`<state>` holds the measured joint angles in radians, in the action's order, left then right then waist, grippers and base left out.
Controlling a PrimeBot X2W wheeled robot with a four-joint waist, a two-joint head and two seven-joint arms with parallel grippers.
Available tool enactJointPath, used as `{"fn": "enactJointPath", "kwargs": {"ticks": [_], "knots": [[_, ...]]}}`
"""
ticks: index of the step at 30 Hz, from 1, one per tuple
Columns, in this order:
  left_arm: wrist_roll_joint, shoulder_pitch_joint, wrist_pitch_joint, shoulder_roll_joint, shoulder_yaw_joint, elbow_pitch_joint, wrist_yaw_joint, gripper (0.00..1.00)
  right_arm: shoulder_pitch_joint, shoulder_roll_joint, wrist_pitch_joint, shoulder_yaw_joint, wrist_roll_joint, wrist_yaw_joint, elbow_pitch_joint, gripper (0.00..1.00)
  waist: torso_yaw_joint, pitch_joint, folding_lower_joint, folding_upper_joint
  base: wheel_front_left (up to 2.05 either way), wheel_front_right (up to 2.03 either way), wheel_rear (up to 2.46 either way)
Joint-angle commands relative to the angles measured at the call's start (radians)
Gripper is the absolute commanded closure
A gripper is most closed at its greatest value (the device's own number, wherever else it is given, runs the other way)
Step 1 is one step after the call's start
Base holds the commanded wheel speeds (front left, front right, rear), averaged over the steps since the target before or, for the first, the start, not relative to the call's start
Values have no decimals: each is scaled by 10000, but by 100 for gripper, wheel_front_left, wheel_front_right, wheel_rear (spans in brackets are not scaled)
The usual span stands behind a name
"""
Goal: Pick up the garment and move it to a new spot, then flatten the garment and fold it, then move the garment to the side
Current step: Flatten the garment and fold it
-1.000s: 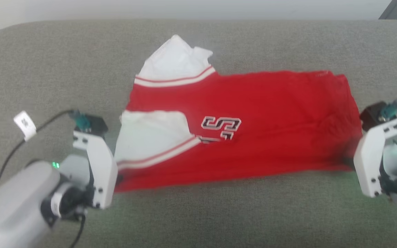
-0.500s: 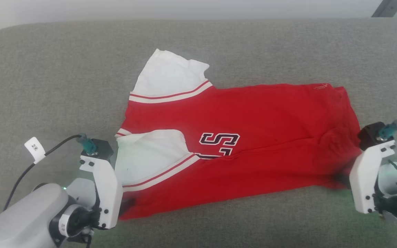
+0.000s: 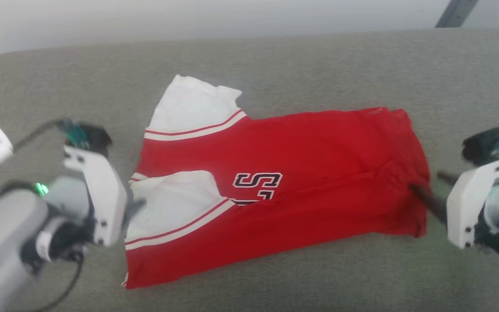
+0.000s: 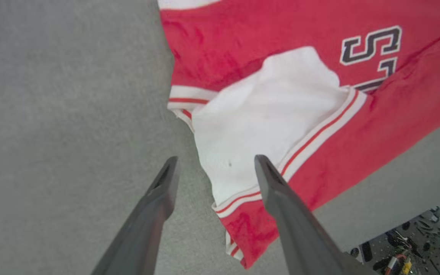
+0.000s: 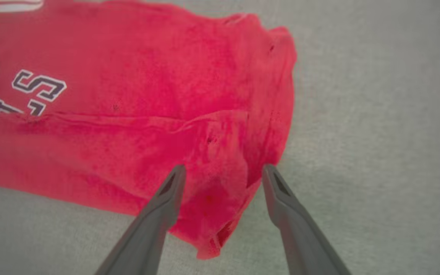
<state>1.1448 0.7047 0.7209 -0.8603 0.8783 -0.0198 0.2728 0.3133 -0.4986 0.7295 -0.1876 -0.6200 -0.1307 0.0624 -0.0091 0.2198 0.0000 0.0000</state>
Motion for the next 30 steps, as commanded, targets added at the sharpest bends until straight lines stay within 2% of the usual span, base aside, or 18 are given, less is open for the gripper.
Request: {"fn": "enactJointPath", "kwargs": {"ticks": [1, 3, 7, 12, 16, 22, 30], "knots": [[-173, 156, 52, -77, -22, 54, 12, 0, 109, 71, -327, 108, 217, 0, -126, 0, -152, 2, 0, 0, 0, 0, 0], [-238, 491, 95, -138, -152, 45, 29, 0, 205, 226, -1117, 285, 606, 0, -308, 0, -394, 32, 0, 0, 0, 0, 0], [-575, 1227, 65, -98, -271, -321, -281, 0, 463, 801, -2885, 531, 1380, 0, -452, 0, -951, 164, 0, 0, 0, 0, 0], [-1049, 2157, -418, 253, -355, -1525, -947, 0, 945, 1637, -5598, 824, 2606, 5, -301, 0, -1728, 501, 0, 0, 0, 0, 0], [-1320, 2893, -747, 456, -467, -2878, -1545, 0, 1200, 2566, -7321, 996, 3461, 0, 104, 0, -2326, 895, 0, 0, 0, 0, 0], [-1798, 4027, -1430, 790, -511, -5137, -2376, 0, 1420, 3361, -8682, 826, 4017, 0, 676, 0, -3097, 1641, 0, 0, 0, 0, 0], [-1998, 4660, -1250, 1062, -322, -6952, -2663, 0, 1473, 3643, -8973, 640, 3941, 0, 825, 0, -3420, 2260, 0, 0, 0, 0, 0]]}}
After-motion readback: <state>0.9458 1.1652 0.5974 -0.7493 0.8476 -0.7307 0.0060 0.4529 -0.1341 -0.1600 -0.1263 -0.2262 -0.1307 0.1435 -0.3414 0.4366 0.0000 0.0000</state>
